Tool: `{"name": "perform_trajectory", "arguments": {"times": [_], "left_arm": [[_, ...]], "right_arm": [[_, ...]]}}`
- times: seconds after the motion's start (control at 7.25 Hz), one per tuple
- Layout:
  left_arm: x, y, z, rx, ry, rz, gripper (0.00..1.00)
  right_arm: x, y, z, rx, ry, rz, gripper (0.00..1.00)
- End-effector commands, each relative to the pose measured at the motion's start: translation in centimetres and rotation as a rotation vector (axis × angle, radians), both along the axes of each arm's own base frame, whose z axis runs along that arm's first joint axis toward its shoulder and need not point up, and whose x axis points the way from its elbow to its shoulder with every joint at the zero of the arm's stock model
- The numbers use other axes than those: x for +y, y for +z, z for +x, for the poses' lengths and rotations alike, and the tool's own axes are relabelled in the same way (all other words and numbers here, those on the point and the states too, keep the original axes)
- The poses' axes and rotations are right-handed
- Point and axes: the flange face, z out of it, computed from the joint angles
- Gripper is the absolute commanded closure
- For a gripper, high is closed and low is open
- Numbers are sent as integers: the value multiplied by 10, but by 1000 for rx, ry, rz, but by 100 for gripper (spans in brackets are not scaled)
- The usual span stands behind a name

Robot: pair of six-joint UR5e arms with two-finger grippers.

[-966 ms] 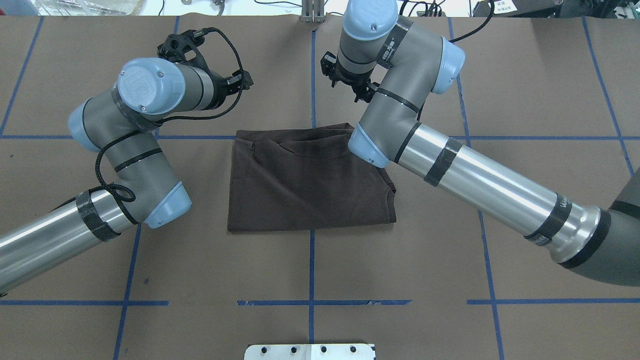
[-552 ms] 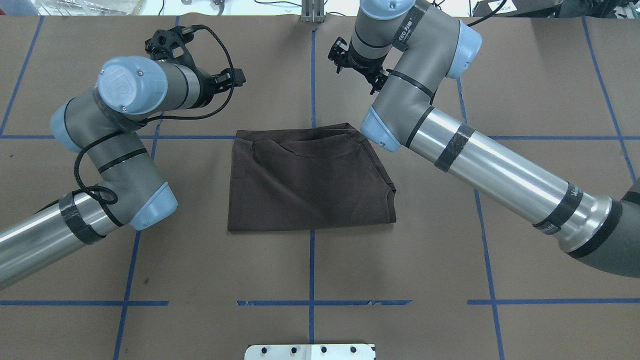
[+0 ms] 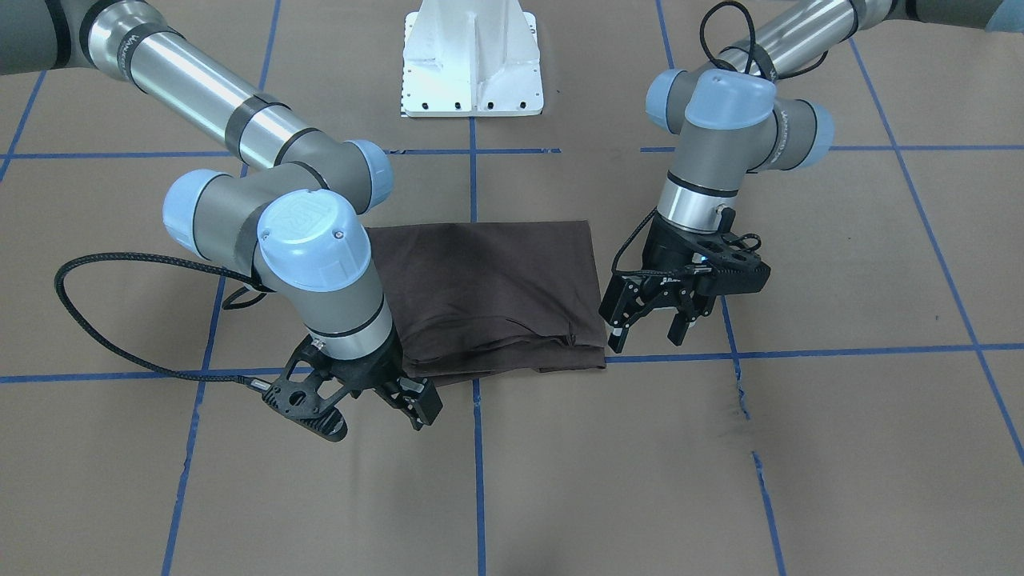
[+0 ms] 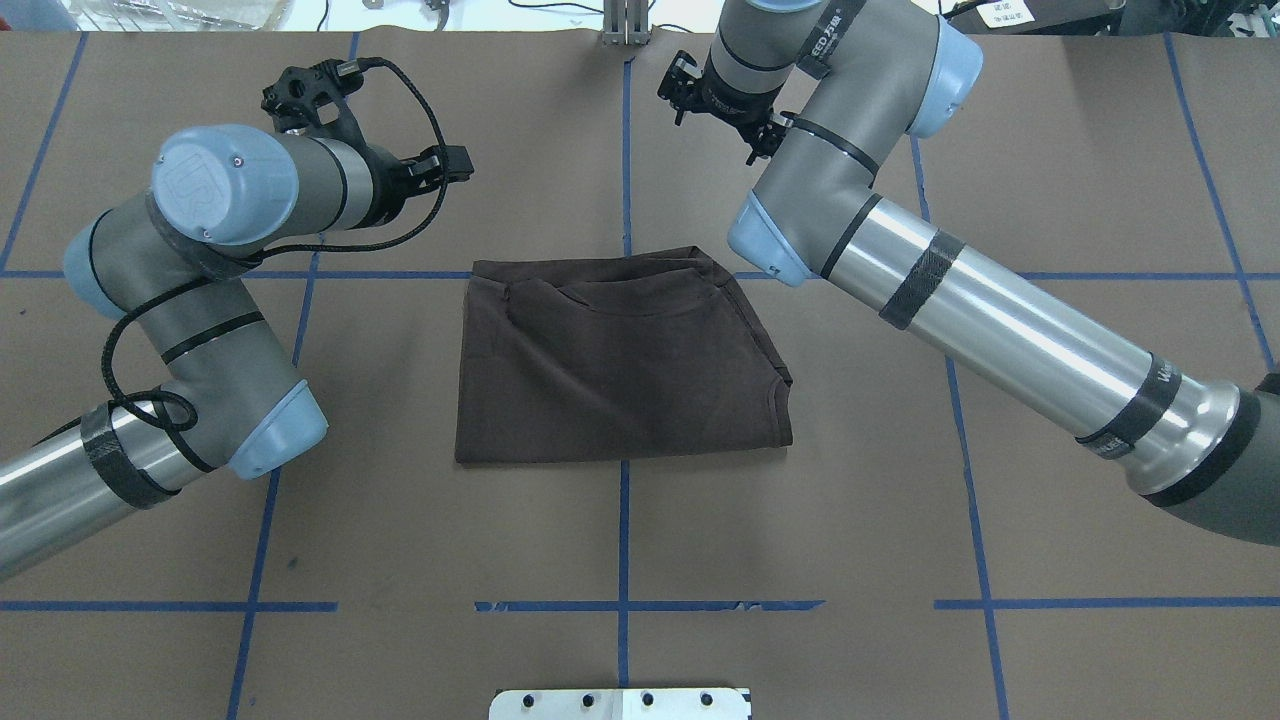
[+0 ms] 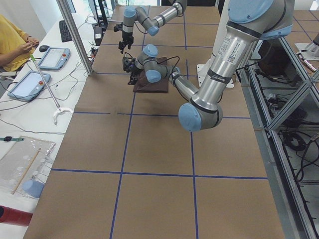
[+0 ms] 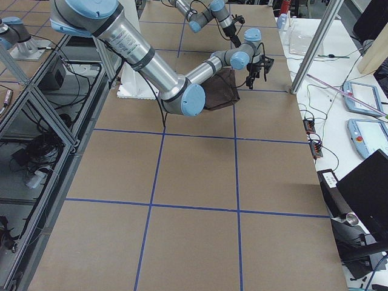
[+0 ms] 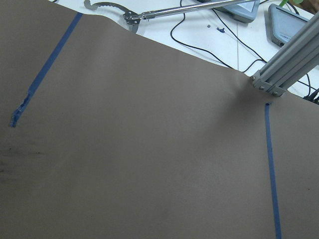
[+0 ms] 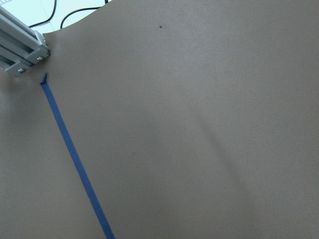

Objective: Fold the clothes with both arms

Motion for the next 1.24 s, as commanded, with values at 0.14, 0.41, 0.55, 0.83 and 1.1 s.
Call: {"name": "perform_trajectory", "arguments": {"times": [0.14, 0.41, 0.55, 0.83, 1.1], "left_arm": [[8, 23, 0, -18, 53, -27, 0], [1, 74, -39, -188, 221, 111, 0], [-18, 90, -75, -227, 285, 143, 0], [-39, 150, -194, -319, 441, 241, 0], [-40, 204, -309, -392, 492, 295, 0]], "right_arm": [[6, -1, 9, -5, -1, 27, 0], [31, 65, 51, 46, -83, 112, 0], [30, 102, 88, 89, -131, 160, 0], [24, 177, 196, 83, -253, 186, 0], [31, 257, 326, 50, -359, 237, 0]]}}
